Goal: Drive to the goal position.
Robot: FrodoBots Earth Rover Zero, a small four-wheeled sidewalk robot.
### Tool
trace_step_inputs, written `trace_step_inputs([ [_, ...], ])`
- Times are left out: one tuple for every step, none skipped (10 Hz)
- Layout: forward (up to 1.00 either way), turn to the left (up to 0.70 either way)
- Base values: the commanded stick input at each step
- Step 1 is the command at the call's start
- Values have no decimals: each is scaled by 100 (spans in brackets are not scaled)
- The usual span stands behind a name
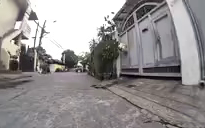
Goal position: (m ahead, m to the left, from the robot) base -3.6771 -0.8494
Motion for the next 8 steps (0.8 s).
trace_step_inputs([
  [14,0],
  [14,0],
  [14,0],
  [15,0],
  [14,0],
  [14,0],
  [15,0],
  [15,0],
])
